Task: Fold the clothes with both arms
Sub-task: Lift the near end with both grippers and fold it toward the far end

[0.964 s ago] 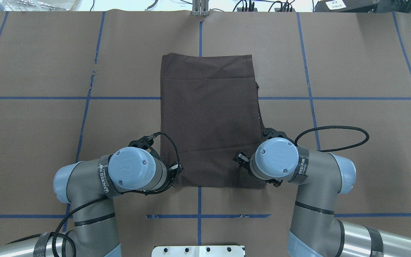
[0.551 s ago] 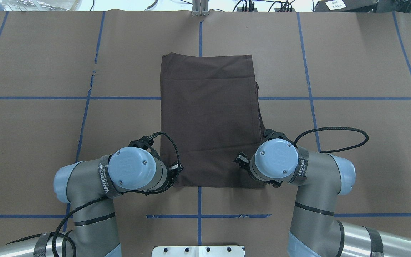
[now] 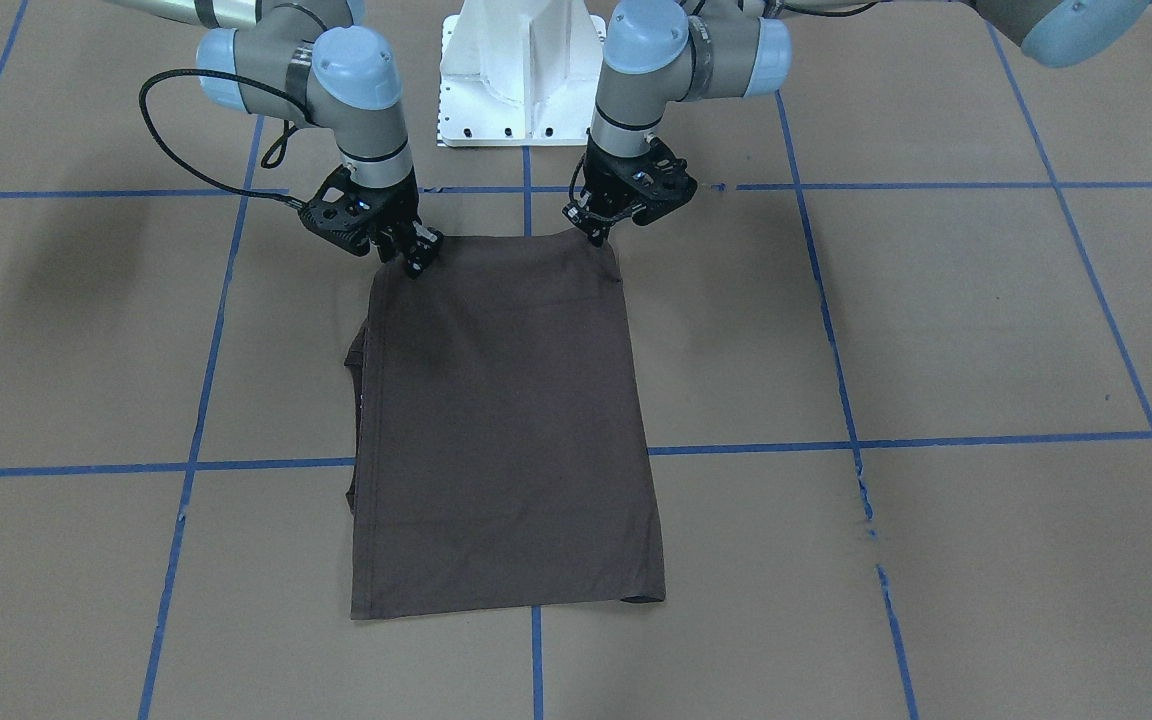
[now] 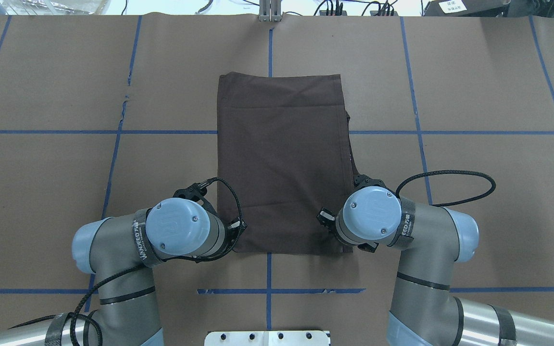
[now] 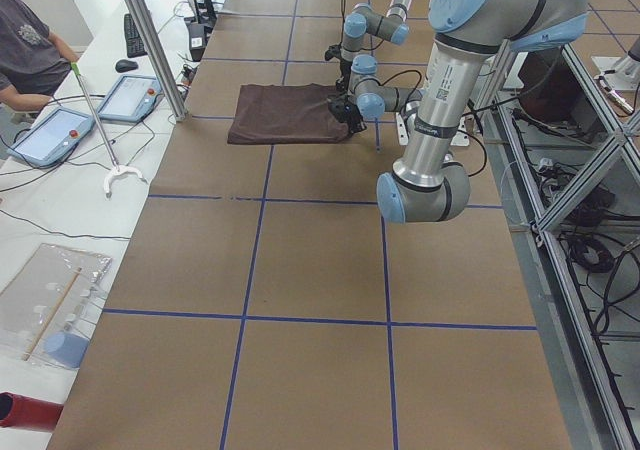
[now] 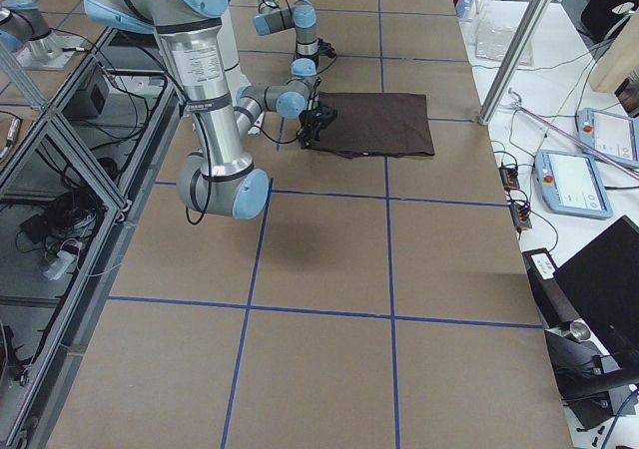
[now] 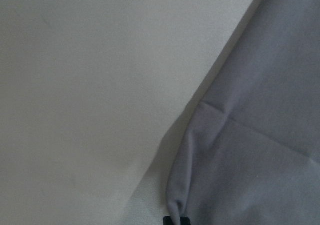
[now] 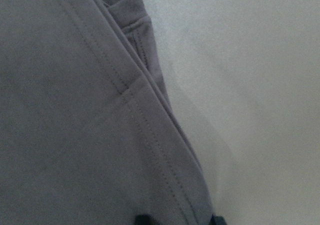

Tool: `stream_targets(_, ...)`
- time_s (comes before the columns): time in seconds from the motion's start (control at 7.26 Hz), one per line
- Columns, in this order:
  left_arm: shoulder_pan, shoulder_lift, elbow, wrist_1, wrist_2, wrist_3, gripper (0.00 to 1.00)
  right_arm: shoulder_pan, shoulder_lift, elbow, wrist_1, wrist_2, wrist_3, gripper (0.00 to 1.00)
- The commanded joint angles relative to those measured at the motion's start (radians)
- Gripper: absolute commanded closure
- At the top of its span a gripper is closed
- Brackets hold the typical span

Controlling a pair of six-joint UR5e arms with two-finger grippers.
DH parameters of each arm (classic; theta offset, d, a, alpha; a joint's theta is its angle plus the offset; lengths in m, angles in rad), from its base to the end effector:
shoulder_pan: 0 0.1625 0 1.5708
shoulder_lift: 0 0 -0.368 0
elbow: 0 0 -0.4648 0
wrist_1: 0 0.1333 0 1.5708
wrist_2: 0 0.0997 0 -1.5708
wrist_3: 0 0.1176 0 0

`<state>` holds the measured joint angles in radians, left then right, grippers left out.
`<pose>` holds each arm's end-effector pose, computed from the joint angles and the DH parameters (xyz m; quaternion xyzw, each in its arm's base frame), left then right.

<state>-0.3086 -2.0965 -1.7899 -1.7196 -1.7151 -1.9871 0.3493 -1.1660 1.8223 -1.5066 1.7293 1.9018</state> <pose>0.6121 -0.3173 0.1610 -0.0881 0.4268 -0.2898 0.8521 -0.5853 -0.3353 0.2386 -0.0709 -0.3521 0.2849 0.8887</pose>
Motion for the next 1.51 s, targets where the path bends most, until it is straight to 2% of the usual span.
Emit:
stream_targets(0.0,-0.001,0.001,0.001,0.000,0.000,0.001,1.00,-0.001,0.006,0.002,0.000,0.007,-0.001,1.00)
stream_targets(0.83,-0.004,0.001,-0.014,0.000,0.000,0.004,1.00,0.020,0.028,0.023,0.002,0.027,0.000,1.00)
stream_targets(1.1,0.003,0.016,-0.122,0.064,0.000,0.033,1.00,0.025,0.011,0.096,0.000,0.047,0.000,1.00)
stream_targets(1.38,0.069,0.090,-0.300,0.145,-0.001,0.031,1.00,0.010,-0.053,0.205,0.002,0.107,-0.006,1.00)
